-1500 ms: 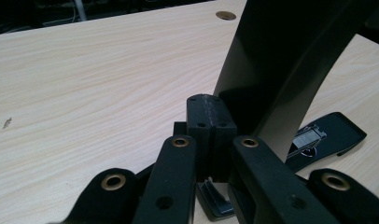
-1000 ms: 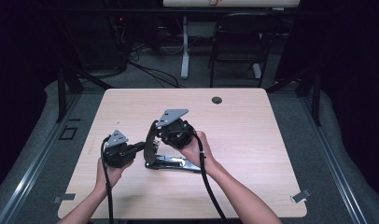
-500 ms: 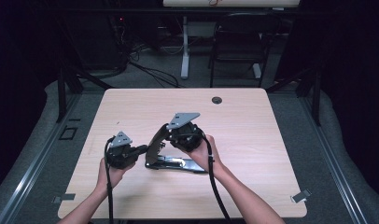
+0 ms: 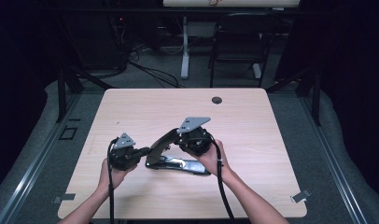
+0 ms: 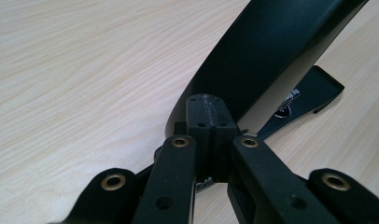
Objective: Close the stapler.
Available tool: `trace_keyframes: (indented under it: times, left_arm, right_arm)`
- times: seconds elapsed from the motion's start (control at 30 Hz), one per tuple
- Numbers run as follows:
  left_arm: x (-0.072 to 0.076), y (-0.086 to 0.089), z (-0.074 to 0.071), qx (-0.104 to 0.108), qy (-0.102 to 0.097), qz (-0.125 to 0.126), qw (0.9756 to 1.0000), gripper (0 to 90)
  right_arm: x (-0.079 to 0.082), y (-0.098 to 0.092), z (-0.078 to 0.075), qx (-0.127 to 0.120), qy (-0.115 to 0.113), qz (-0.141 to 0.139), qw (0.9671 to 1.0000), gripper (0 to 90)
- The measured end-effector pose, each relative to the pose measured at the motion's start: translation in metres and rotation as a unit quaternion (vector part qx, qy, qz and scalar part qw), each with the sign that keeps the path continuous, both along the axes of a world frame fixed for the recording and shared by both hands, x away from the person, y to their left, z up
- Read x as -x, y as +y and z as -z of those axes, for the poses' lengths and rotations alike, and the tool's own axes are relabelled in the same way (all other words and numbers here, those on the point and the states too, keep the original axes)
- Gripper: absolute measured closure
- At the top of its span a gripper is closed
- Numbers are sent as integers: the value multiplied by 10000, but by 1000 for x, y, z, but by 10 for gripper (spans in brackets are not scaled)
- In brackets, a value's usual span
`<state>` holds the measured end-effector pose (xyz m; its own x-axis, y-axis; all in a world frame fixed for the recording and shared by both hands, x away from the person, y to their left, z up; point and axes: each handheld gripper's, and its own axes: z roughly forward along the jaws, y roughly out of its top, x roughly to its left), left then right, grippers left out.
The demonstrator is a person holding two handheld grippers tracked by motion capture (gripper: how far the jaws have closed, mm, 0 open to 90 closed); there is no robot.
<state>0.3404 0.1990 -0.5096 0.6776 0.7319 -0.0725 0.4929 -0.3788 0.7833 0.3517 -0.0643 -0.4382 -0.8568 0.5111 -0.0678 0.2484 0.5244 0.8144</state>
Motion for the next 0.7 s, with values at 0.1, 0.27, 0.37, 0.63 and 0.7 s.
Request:
trace_keyframes:
  times: [0.1, 0.27, 0.37, 0.63, 0.7]
  left_arm:
    - [0, -1, 1, -15, 29, 20, 10000, 900]
    - [-1, -3, 3, -29, 85, 60, 9999, 900]
    - [-1, -3, 4, -31, 106, 63, 9999, 900]
    - [-1, -4, 5, 10, 130, 19, 9999, 900]
    - [-1, -3, 5, 33, 160, 16, 9999, 900]
  right_arm:
    - [1, -3, 1, 20, -15, 41, 10000, 900]
    - [3, -13, 9, 100, 59, 140, 9998, 900]
    - [3, -19, 9, 84, 53, 195, 9998, 900]
    - [1, -24, 9, 13, 118, 248, 9996, 900]
    - [0, -24, 10, -19, 112, 258, 9996, 900]
